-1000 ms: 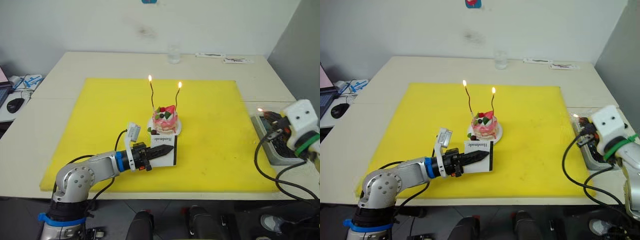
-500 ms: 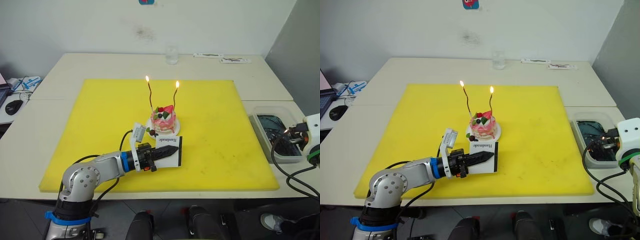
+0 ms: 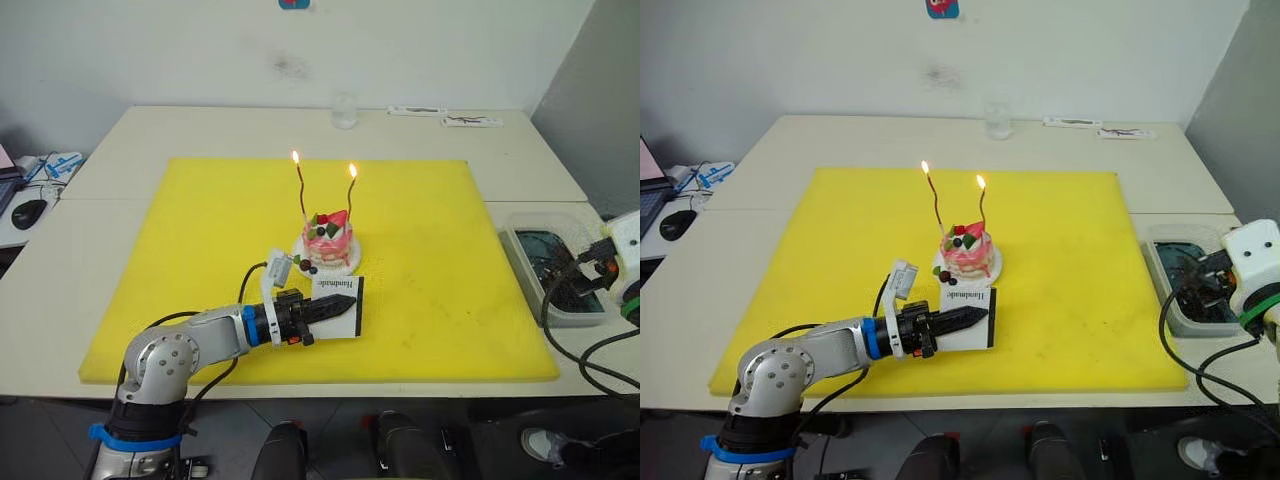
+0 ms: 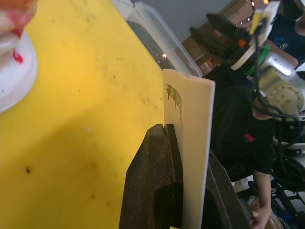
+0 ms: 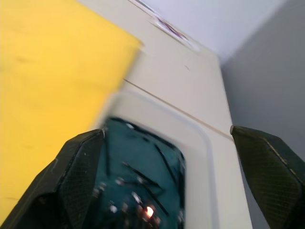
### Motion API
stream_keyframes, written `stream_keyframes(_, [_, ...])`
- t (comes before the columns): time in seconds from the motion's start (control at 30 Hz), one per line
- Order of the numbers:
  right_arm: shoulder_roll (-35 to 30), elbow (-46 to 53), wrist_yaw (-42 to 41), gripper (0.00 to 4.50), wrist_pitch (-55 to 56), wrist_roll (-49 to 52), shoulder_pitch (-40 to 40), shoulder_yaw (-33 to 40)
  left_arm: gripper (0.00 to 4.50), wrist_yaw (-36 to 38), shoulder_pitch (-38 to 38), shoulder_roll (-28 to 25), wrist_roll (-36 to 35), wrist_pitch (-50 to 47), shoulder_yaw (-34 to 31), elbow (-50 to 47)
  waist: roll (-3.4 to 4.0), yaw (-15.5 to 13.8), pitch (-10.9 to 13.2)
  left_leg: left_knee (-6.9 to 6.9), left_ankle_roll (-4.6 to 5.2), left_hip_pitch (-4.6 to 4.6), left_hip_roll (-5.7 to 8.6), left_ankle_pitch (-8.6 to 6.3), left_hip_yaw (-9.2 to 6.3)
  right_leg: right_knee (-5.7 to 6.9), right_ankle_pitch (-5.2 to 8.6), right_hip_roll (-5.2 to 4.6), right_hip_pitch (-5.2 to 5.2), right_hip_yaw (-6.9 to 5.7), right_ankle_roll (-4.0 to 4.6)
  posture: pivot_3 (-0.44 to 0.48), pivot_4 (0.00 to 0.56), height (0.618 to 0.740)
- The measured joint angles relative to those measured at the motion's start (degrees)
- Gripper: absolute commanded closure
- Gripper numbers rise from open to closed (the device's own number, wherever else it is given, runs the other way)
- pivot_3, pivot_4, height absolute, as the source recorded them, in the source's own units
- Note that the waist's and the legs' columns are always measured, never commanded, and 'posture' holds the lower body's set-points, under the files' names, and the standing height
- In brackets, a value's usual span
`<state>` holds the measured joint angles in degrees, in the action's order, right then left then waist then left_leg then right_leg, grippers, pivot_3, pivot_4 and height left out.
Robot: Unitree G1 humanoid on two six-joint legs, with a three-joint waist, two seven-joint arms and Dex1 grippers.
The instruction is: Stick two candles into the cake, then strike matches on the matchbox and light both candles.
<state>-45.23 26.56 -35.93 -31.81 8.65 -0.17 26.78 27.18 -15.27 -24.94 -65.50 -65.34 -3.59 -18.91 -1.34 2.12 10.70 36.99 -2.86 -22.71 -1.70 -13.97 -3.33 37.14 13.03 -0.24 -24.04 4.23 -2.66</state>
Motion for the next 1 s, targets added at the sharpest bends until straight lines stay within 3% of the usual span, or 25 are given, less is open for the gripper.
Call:
stream_keyframes(0.17, [-4.4, 11.4, -12.0, 0.03, -3.8, 12.1, 3.7, -4.9, 4.50, -5.6, -2.0, 0.9, -0.9, -4.4, 0.8, 0.2, 0.01, -0.1, 0.0, 0.01, 0.00, 0.01, 0.00, 0.00, -0.03, 0.01, 0.00, 0.00, 0.02, -0.01, -0.01, 0.000, 0.150, 0.740])
stream_keyframes(0.3, [-7.5, 16.8, -16.8, 0.03, -6.7, 18.5, 3.7, -9.3, 4.50, -8.8, -2.8, 1.7, -0.9, -6.5, 1.0, 0.7, -0.03, -0.1, 0.0, 0.05, 0.00, 0.00, 0.00, 0.00, -0.03, -0.03, -0.02, 0.00, 0.04, -0.02, -0.04, 0.000, 0.150, 0.740])
stream_keyframes(0.33, [-8.0, 17.4, -17.3, 0.00, -7.4, 19.8, 2.9, -10.7, 3.91, -9.3, -3.0, 1.8, -0.8, -7.0, 1.0, 0.9, -0.03, -0.1, 0.0, 0.06, 0.00, 0.01, 0.00, 0.00, -0.03, -0.03, -0.03, 0.00, 0.04, -0.02, -0.05, 0.000, 0.150, 0.740])
stream_keyframes(0.5, [-8.8, 18.0, -18.2, 0.00, -8.2, 21.8, -1.9, -17.2, 2.44, -10.3, -3.9, 1.7, -0.4, -8.5, 2.2, 0.9, -0.04, -0.1, 0.0, 0.04, 0.00, 0.00, 0.00, 0.00, -0.04, -0.02, -0.02, 0.01, 0.00, -0.03, -0.04, 0.000, 0.150, 0.740])
stream_keyframes(0.73, [-8.8, 16.0, -18.3, 0.00, -8.0, 21.7, -6.4, -22.1, 0.17, -7.3, -5.5, -6.2, 0.8, -9.5, 1.4, -1.1, -0.05, -0.3, 0.0, 0.01, -0.01, -0.08, 0.00, -0.01, -0.04, -0.09, 0.01, 0.00, -0.03, -0.05, 0.01, 0.000, 0.150, 0.740])
stream_keyframes(0.87, [-9.0, 14.8, -18.9, 0.00, -7.0, 21.5, -7.9, -23.7, 0.06, -4.2, -6.4, -10.1, 3.4, -8.4, 1.5, -1.2, -0.05, -0.3, 0.0, 0.00, -0.01, -0.09, 0.00, -0.01, -0.05, -0.11, 0.01, -0.01, -0.04, -0.07, 0.02, 0.000, 0.150, 0.740])
stream_keyframes(1.0, [-9.0, 13.7, -19.0, 0.00, -6.2, 20.8, -9.6, -24.9, 0.06, -2.2, -6.2, -10.5, 4.4, -7.7, 1.5, -1.4, -0.05, -0.3, 0.0, 0.01, -0.01, -0.09, 0.00, -0.01, -0.04, -0.09, 0.01, -0.01, -0.04, -0.07, 0.02, 0.000, 0.150, 0.740])
